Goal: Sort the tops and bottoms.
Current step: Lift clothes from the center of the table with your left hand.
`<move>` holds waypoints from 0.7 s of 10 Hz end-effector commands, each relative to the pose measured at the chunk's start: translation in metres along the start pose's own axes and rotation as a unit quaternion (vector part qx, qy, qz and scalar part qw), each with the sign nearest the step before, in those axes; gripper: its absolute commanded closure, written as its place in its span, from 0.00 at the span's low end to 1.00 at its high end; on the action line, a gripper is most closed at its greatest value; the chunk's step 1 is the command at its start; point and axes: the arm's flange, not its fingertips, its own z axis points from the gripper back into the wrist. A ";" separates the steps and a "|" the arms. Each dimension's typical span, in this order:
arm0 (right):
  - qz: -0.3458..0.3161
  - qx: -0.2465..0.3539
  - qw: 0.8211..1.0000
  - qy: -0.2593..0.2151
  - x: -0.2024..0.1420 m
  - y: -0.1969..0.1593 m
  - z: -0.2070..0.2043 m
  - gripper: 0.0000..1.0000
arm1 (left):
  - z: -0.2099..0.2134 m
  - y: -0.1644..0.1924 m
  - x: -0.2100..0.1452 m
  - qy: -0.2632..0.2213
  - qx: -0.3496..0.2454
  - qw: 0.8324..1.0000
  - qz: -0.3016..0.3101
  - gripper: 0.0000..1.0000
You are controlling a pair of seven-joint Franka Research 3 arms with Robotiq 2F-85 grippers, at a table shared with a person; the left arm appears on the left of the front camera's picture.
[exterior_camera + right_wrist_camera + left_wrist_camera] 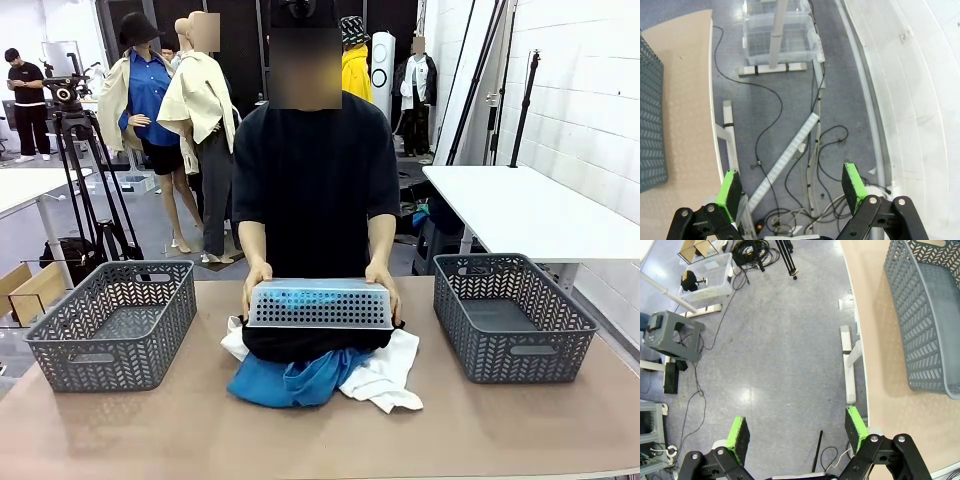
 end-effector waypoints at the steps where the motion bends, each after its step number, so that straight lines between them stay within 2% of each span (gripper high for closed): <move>1: -0.002 0.001 1.000 0.002 0.000 -0.002 -0.003 0.00 | -0.001 0.002 -0.002 0.004 0.003 1.000 -0.002 0.00; 7: -0.002 0.001 1.000 0.002 0.000 -0.002 -0.003 0.00 | -0.001 0.002 -0.002 0.004 0.003 1.000 -0.002 0.00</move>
